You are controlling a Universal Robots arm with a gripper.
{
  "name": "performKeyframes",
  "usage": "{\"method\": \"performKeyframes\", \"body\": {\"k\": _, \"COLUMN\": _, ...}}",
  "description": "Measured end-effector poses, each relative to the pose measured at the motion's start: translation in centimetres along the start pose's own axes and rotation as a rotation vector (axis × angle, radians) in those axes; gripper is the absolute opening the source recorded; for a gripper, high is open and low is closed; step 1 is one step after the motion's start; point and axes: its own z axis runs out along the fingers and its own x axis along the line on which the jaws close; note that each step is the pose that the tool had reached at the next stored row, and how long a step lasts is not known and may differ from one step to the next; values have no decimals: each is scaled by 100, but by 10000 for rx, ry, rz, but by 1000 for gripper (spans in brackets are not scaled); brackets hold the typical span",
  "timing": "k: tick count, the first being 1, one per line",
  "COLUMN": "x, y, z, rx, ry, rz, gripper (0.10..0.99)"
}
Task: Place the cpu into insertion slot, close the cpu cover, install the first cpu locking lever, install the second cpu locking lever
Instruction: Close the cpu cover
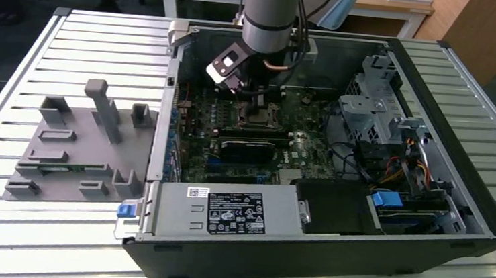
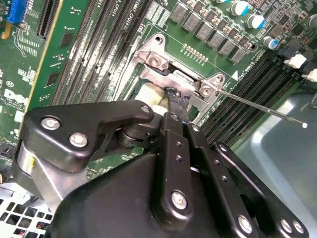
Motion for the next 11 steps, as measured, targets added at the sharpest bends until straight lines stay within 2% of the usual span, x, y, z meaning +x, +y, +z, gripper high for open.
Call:
{"method": "performKeyframes", "body": {"k": 3, "x": 27, "y": 1, "z": 3, "rx": 0, "ry": 4, "rz": 0, "gripper": 106}}
{"method": "performKeyframes", "body": {"k": 11, "x": 26, "y": -15, "z": -33, "rx": -25, "ry": 7, "rz": 0, "gripper": 106}}
